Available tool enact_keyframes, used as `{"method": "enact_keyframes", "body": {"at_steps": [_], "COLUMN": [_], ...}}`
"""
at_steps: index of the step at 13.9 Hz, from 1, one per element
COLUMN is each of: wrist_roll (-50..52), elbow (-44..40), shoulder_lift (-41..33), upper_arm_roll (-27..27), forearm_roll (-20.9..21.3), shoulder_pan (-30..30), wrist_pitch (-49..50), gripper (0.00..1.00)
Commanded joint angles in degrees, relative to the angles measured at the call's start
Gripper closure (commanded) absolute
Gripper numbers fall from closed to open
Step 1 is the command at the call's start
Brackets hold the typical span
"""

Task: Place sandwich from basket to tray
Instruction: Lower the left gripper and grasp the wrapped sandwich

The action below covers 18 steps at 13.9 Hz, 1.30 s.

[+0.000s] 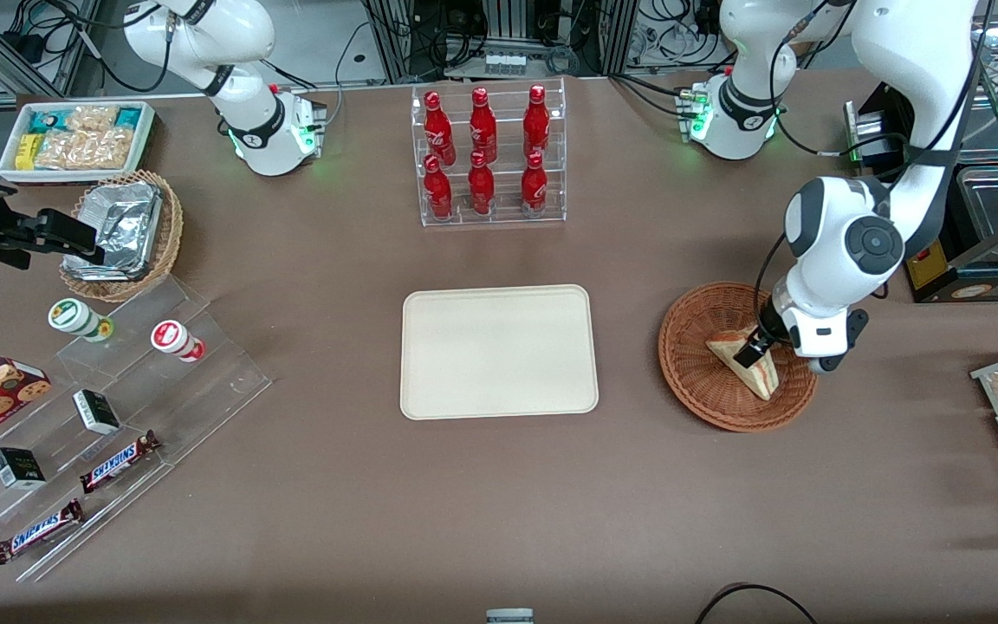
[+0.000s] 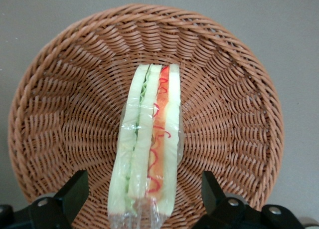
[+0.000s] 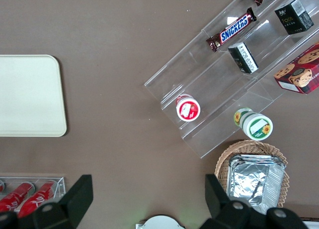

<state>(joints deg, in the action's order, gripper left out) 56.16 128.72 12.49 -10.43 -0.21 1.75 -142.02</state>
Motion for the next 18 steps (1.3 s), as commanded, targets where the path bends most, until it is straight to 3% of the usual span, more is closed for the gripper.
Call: {"method": "enact_keyframes", "body": {"at_steps": [1, 2, 3, 4, 5, 6, 9, 14, 18], "wrist_roll": [2.72, 3.08, 3.26, 5.69, 6.94, 6.69, 6.6, 5.2, -4.1], "elbow": [-0.05, -0.22, -0.31, -0.31, -0.49, -0.57, -1.62, -10.66, -22.16], "shoulder_lift": [2.09, 2.79, 3.06, 2.98, 2.89, 2.63, 1.05, 2.18, 7.53], "upper_arm_roll": [-0.03, -0.03, -0.03, -0.03, -0.12, -0.12, -0.29, -6.61, -12.49], "forearm_roll": [0.3, 0.39, 0.3, 0.3, 0.65, 0.91, 3.89, 6.37, 6.54], "shoulder_pan": [-0.26, -0.35, -0.26, -0.26, -0.26, -0.35, -0.26, -0.26, -0.26], "wrist_pitch": [-1.42, -1.42, -1.42, -1.42, -1.33, -1.07, 1.55, 14.2, 27.47], "gripper": [0.0, 0.0, 0.09, 0.47, 0.95, 1.0, 1.0, 1.0, 1.0]}}
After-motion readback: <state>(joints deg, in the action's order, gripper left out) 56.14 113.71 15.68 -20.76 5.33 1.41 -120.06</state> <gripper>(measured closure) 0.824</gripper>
